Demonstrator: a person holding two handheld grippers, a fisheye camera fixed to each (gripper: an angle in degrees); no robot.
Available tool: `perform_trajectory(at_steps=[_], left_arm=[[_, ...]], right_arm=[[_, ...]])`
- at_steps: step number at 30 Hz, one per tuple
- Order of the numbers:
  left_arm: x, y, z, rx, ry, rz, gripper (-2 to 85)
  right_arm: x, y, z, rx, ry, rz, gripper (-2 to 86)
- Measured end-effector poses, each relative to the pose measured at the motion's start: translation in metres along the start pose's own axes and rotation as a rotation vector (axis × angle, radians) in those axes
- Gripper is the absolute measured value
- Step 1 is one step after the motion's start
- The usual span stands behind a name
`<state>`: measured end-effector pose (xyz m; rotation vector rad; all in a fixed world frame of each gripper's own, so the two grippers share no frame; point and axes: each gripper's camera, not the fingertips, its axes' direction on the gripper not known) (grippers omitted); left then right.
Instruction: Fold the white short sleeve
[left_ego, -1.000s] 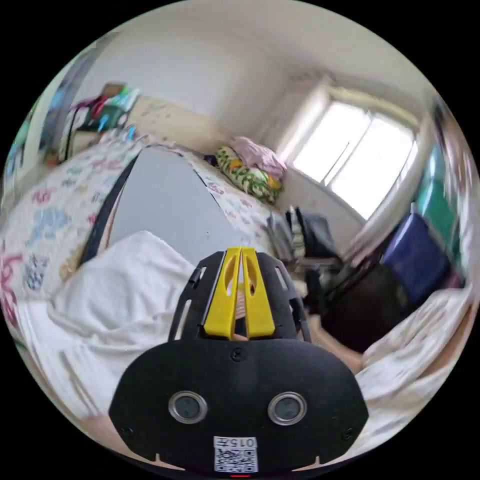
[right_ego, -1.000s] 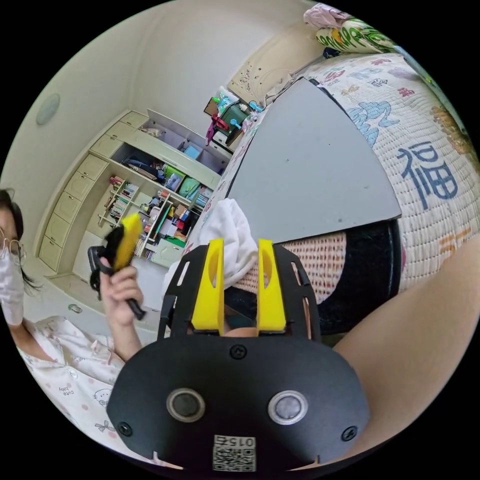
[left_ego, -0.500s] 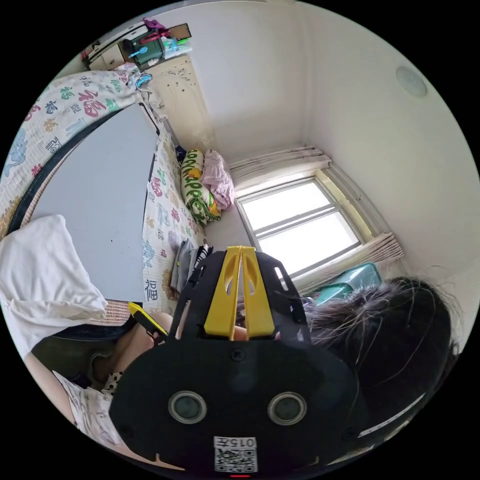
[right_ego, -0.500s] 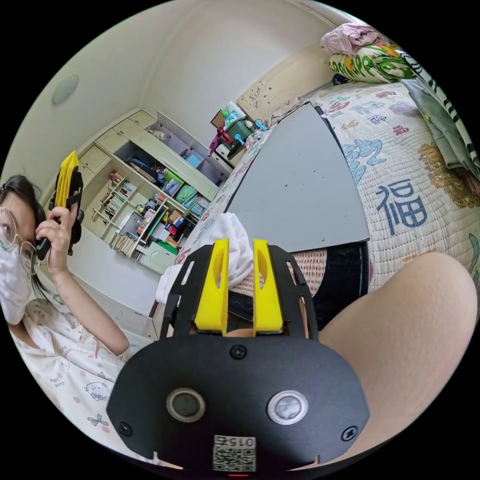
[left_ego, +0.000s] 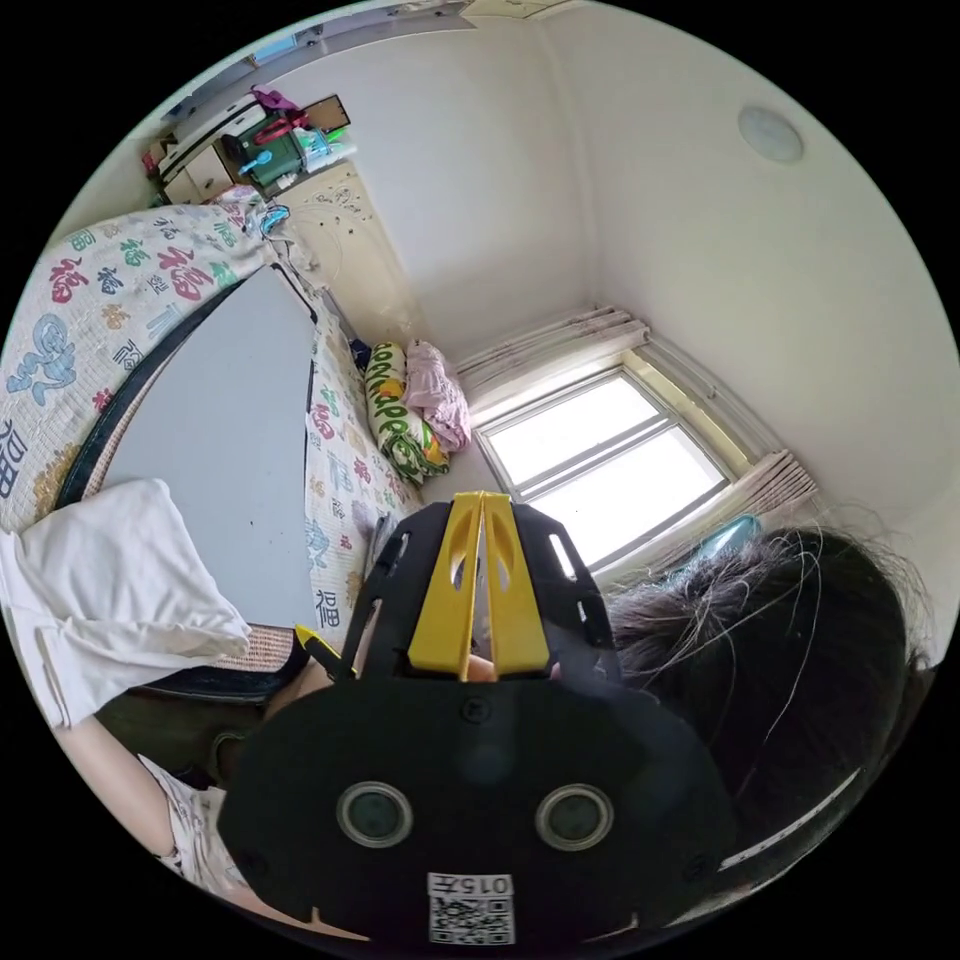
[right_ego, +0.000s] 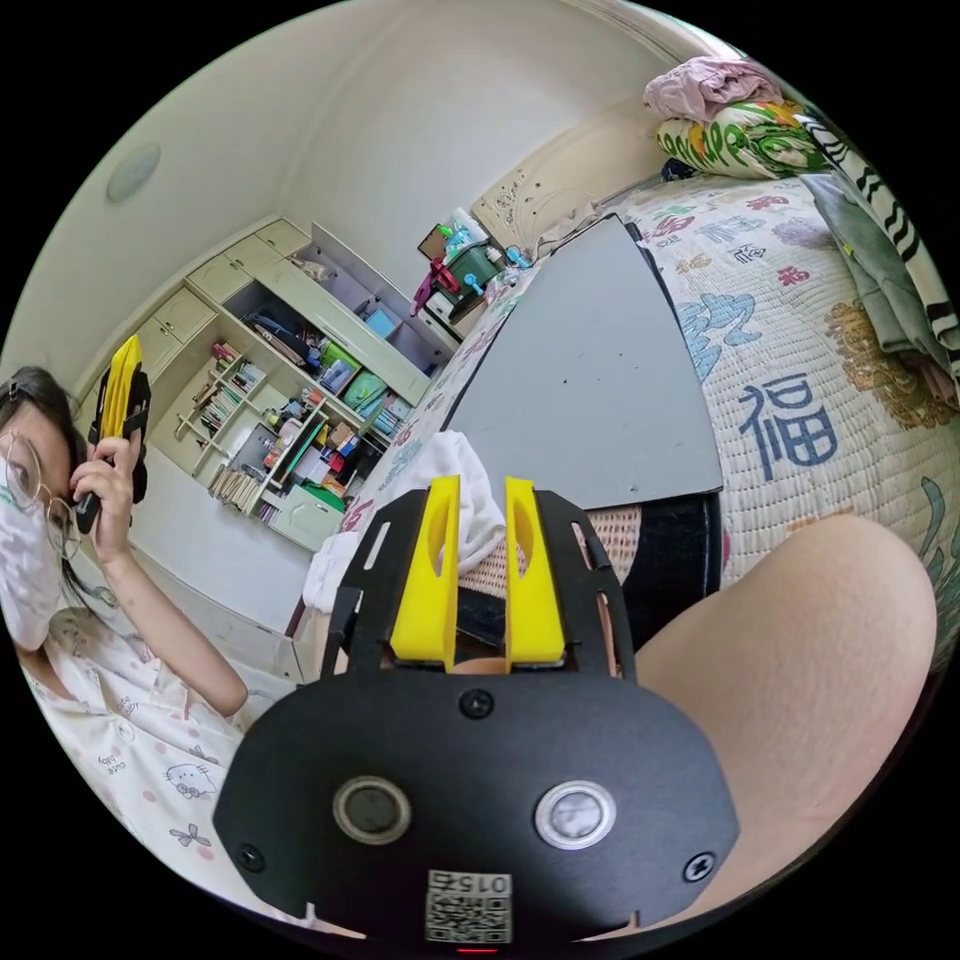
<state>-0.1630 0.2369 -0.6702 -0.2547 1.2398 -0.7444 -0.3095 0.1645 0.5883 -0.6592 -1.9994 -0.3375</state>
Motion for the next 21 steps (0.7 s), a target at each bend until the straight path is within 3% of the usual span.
perform_trajectory(at_steps=[4,7,9,13,15,21], left_arm=[[-0.026,0.019,0.017,0.027,-0.008,0.014,-1.0],[-0.057,0.037,0.034,0.063,-0.111,0.160,-0.8],[-0.103,0.061,0.067,-0.041,-0.176,0.373,-0.6],[-0.193,0.125,0.137,-0.240,-0.382,0.490,1.3],[-0.240,0.179,0.196,-0.407,-0.490,0.559,6.3],[-0.304,0.273,0.317,-0.642,-0.607,0.641,15.6]], right_arm=[[-0.005,0.013,0.009,-0.016,-0.002,-0.007,7.8],[-0.006,0.024,0.017,-0.039,-0.001,-0.010,8.0],[-0.005,0.031,0.023,-0.060,0.000,-0.007,8.3],[-0.005,0.039,0.039,-0.115,0.017,-0.001,9.0],[-0.007,0.044,0.052,-0.148,0.022,0.009,9.6],[-0.002,0.063,0.091,-0.216,-0.033,0.057,10.0]])
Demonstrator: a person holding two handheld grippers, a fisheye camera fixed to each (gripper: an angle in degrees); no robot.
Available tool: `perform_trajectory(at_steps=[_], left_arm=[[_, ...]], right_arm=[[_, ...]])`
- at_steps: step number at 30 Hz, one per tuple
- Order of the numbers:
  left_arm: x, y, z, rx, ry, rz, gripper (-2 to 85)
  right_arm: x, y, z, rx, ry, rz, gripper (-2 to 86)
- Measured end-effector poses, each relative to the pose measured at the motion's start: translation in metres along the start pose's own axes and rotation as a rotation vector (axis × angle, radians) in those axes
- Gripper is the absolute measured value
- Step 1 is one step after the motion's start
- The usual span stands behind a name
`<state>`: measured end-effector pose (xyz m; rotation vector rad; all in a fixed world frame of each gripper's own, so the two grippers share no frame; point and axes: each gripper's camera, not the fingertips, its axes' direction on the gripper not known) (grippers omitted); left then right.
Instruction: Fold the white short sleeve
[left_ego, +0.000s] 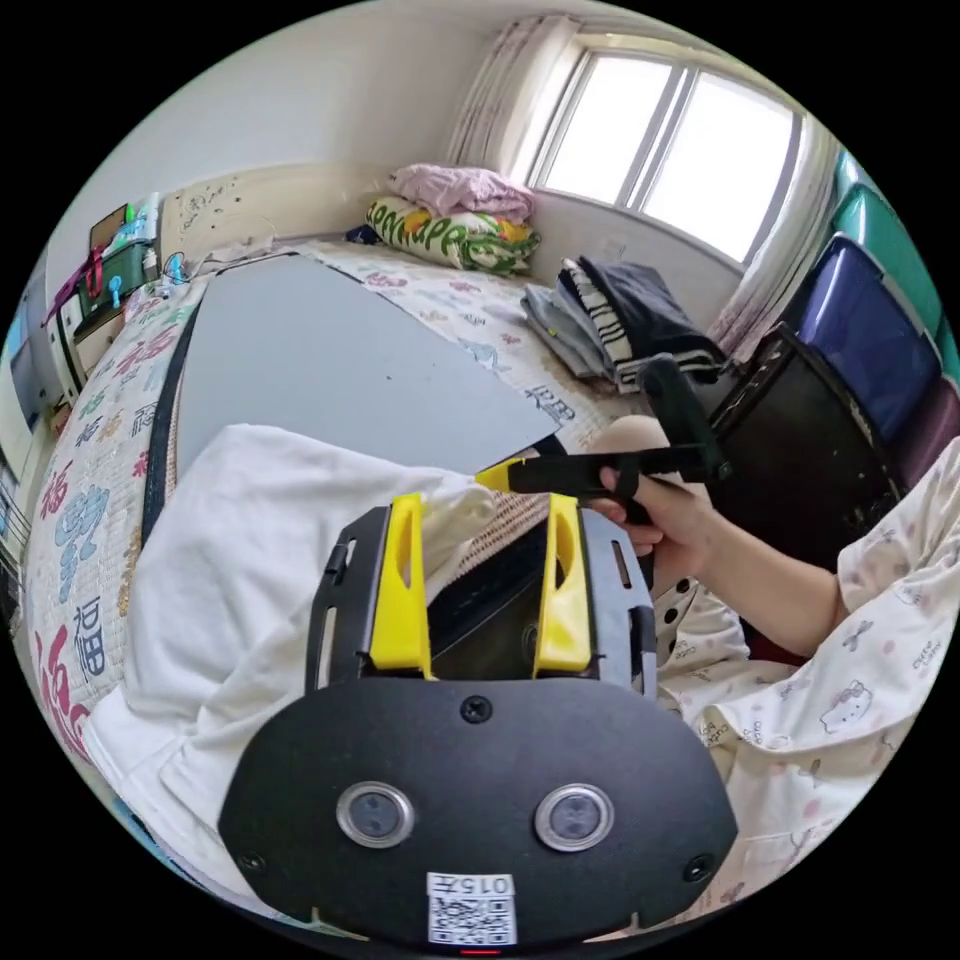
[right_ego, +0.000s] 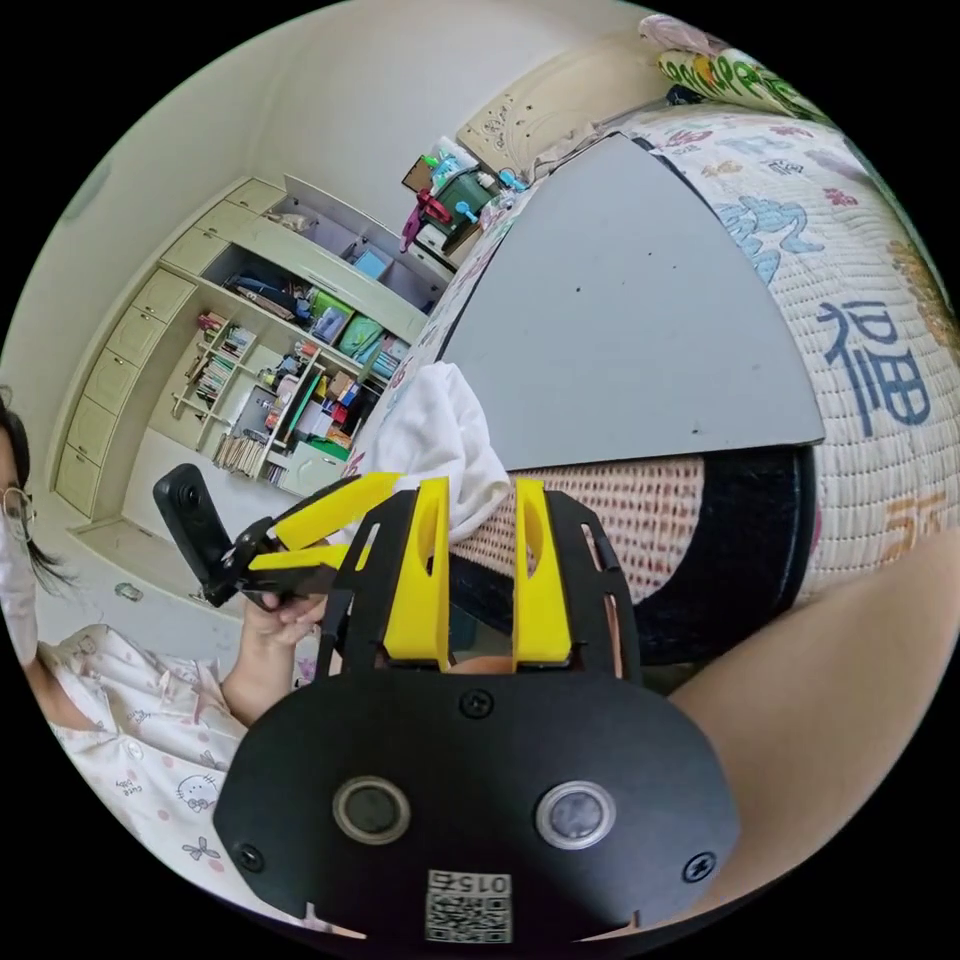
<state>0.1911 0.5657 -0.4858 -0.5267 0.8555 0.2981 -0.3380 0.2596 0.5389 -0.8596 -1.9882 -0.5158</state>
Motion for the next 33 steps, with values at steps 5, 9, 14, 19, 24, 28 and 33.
perform_trajectory(at_steps=[5,9,14,19,24,28,33], left_arm=[[0.003,-0.009,0.076,-0.056,-0.096,-0.031,10.0],[-0.016,-0.009,0.087,0.003,-0.067,-0.153,2.7],[-0.042,-0.002,-0.006,0.293,-0.141,-0.229,1.5],[-0.076,0.009,-0.140,0.578,-0.315,-0.279,1.0],[-0.084,0.030,-0.210,0.761,-0.374,-0.300,0.8],[-0.066,0.051,-0.233,0.882,-0.328,-0.284,0.8],[-0.037,0.067,-0.264,1.033,-0.260,-0.201,0.8]], right_arm=[[0.008,0.015,0.032,-0.035,-0.051,0.038,8.0],[0.006,0.035,0.048,-0.031,-0.101,0.054,2.5],[-0.033,0.061,0.017,0.094,-0.065,-0.035,1.0],[-0.085,0.064,-0.051,0.294,-0.017,-0.153,0.6],[-0.138,0.085,-0.160,0.536,0.061,-0.274,0.6],[-0.173,0.127,-0.219,0.654,0.099,-0.354,0.5],[-0.217,0.195,-0.268,0.790,0.121,-0.456,0.5]])
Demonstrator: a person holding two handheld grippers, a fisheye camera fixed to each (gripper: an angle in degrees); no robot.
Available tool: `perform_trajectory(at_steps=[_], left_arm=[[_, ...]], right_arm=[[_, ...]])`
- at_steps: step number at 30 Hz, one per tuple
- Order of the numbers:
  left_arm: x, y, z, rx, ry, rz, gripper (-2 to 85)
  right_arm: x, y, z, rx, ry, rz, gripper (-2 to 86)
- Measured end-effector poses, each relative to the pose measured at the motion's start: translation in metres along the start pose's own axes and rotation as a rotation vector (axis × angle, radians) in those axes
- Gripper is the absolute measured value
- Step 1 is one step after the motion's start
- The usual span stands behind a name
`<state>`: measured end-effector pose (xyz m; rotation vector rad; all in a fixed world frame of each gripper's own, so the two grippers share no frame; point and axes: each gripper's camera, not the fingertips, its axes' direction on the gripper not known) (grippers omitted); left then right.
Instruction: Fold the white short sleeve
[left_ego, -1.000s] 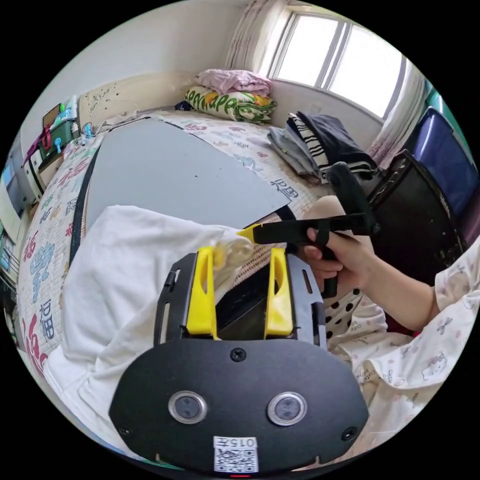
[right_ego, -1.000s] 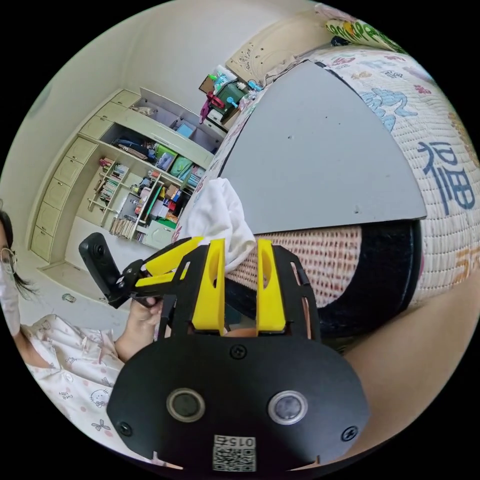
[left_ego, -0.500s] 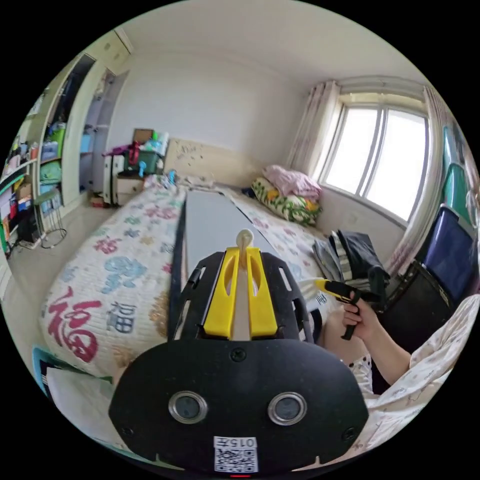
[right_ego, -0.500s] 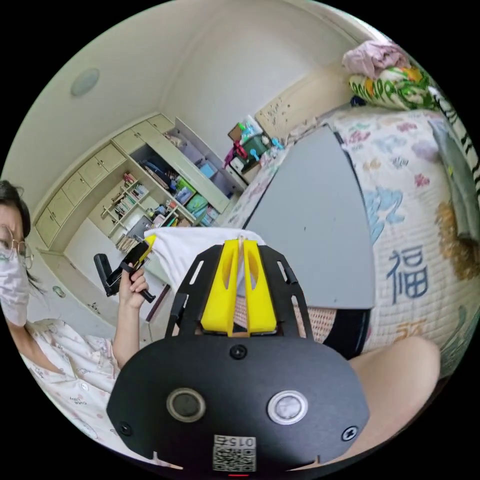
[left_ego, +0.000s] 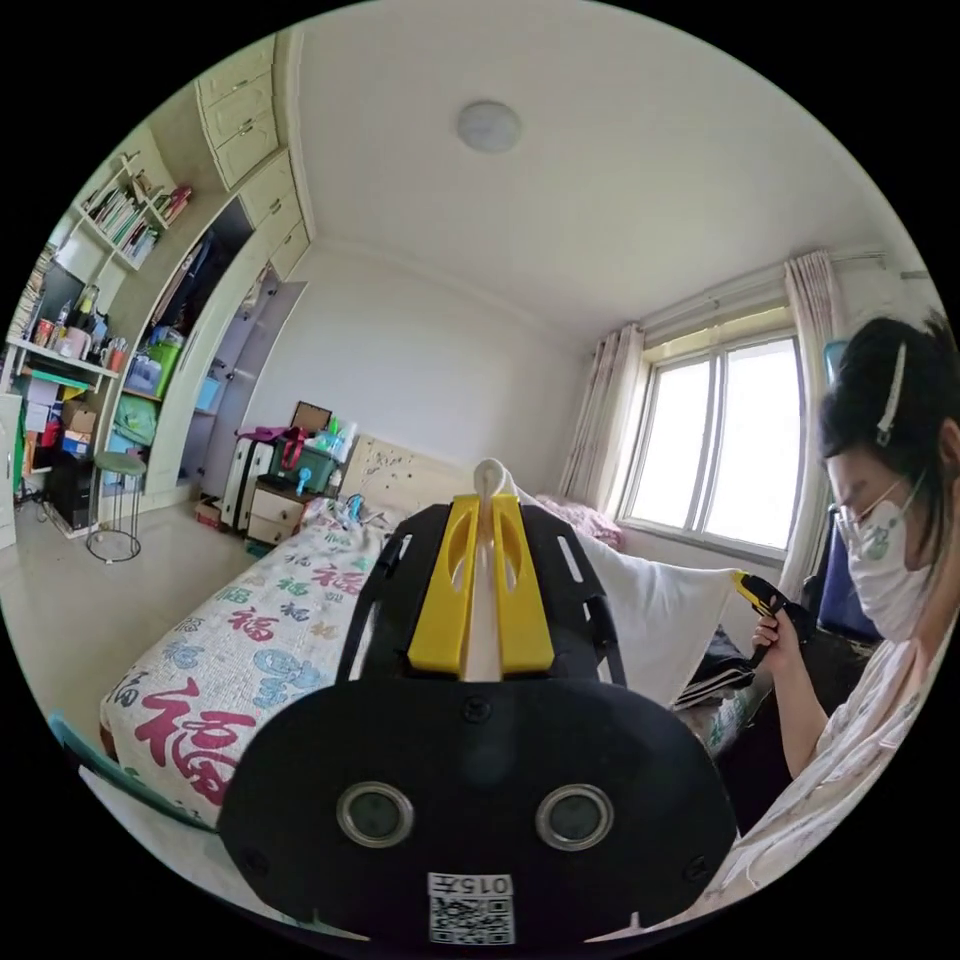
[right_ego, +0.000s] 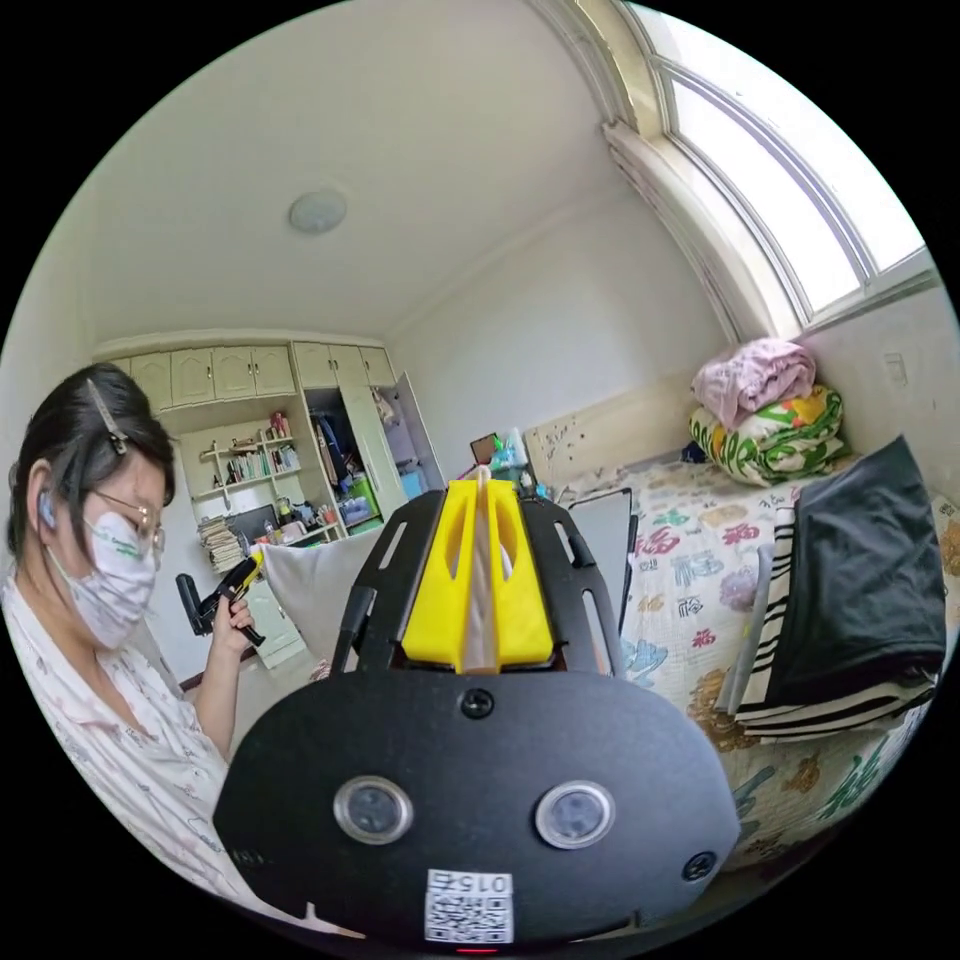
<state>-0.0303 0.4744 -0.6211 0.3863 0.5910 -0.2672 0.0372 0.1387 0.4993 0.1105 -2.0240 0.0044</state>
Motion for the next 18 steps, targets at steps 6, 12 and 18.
perform_trajectory(at_steps=[6,12,18], left_arm=[[0.005,-0.031,0.021,0.007,0.058,0.045,0.9],[-0.048,-0.019,0.131,-0.149,-0.033,-0.019,1.3],[-0.140,0.045,0.316,-0.395,-0.257,-0.096,4.7]], right_arm=[[-0.021,0.002,-0.022,0.104,0.012,-0.033,0.5],[0.032,0.010,0.090,-0.045,0.130,-0.014,0.7],[0.169,0.053,0.322,-0.367,0.276,0.119,1.7]])
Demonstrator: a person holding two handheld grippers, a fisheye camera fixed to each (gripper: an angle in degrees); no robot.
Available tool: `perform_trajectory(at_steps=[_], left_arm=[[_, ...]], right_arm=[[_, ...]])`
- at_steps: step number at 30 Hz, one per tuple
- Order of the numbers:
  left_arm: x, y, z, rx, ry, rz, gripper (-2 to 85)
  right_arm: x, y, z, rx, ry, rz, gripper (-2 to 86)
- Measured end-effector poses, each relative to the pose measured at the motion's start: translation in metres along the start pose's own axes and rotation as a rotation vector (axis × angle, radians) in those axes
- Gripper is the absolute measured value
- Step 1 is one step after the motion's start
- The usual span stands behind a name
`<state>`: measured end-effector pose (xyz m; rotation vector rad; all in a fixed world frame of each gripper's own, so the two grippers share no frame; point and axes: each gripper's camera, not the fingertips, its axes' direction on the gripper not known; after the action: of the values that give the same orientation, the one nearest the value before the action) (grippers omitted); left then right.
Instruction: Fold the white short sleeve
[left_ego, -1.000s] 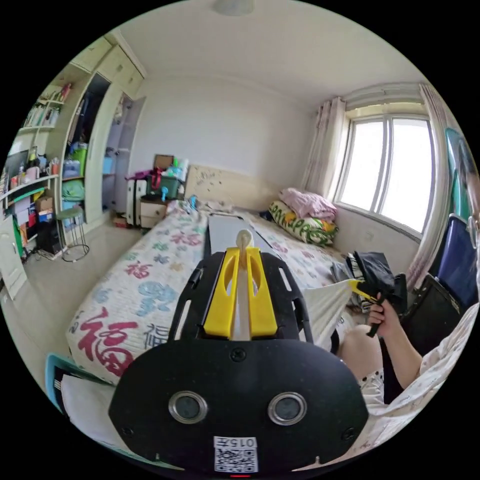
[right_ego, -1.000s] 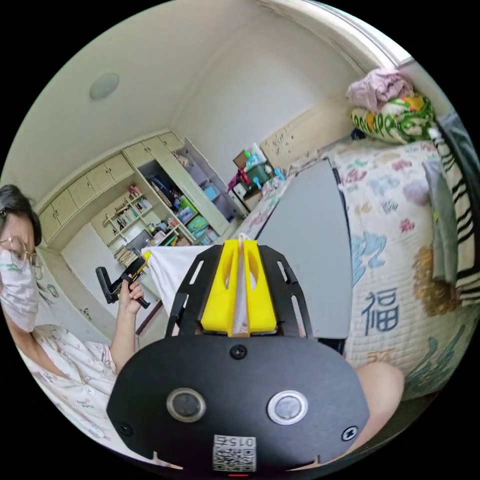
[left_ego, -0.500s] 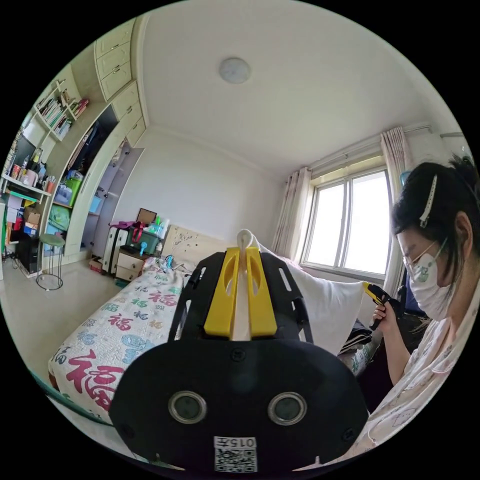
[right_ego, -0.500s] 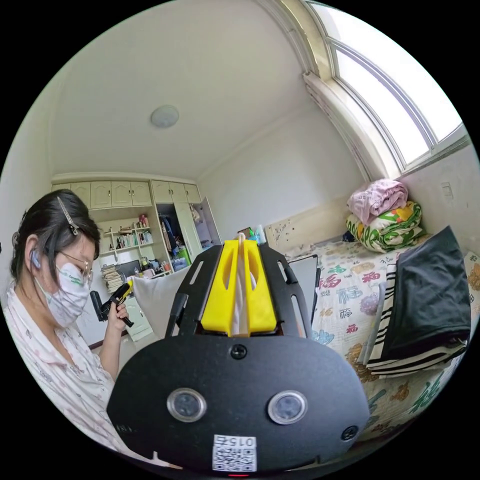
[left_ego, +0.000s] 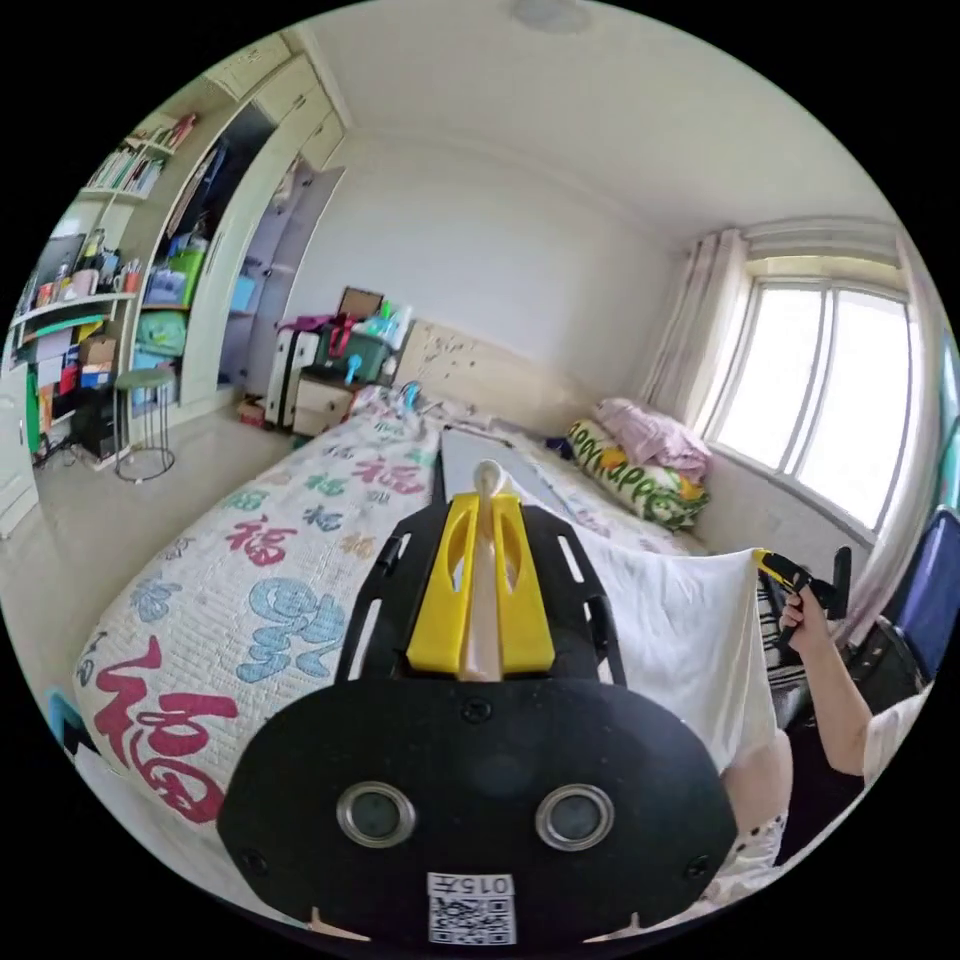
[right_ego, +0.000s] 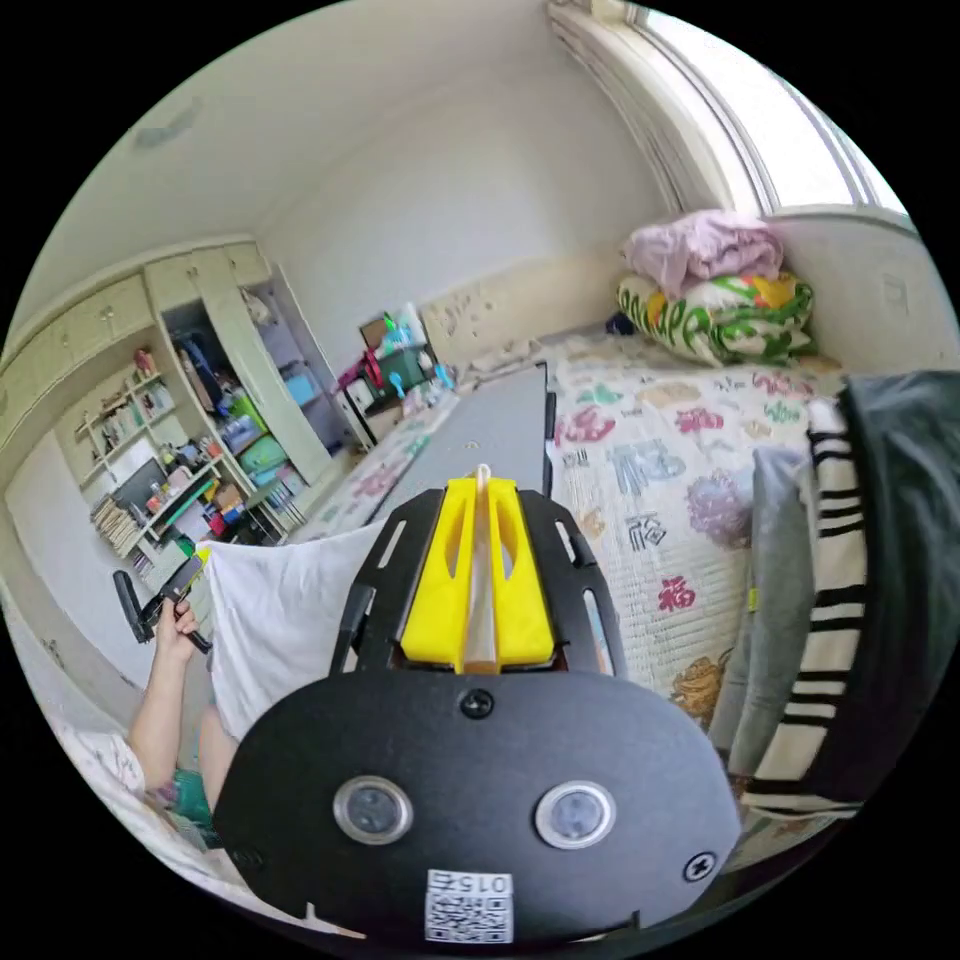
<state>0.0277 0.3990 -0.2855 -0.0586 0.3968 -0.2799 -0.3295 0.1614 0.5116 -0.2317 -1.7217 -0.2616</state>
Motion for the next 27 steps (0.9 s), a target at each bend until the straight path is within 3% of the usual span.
perform_trajectory(at_steps=[4,7,9,15,22,27], left_arm=[[-0.007,-0.013,0.063,-0.105,-0.208,0.038,8.5],[0.008,-0.025,0.028,-0.151,-0.021,0.250,8.3],[0.020,-0.021,-0.008,-0.295,0.224,0.418,8.2],[0.049,0.026,-0.081,-0.592,0.532,0.740,8.8],[0.084,0.047,-0.093,-0.749,0.571,0.962,10.6],[0.099,0.061,-0.098,-0.871,0.437,1.177,10.4]], right_arm=[[0.051,-0.015,0.121,-0.241,0.101,0.088,3.0],[0.030,-0.003,0.099,-0.264,-0.042,-0.147,4.2],[0.003,0.033,0.067,-0.396,-0.275,-0.410,5.1],[-0.011,0.142,-0.004,-0.613,-0.520,-0.735,8.5],[-0.022,0.194,-0.007,-0.796,-0.462,-0.929,10.1],[-0.030,0.205,0.009,-0.879,-0.356,-1.046,10.7]])
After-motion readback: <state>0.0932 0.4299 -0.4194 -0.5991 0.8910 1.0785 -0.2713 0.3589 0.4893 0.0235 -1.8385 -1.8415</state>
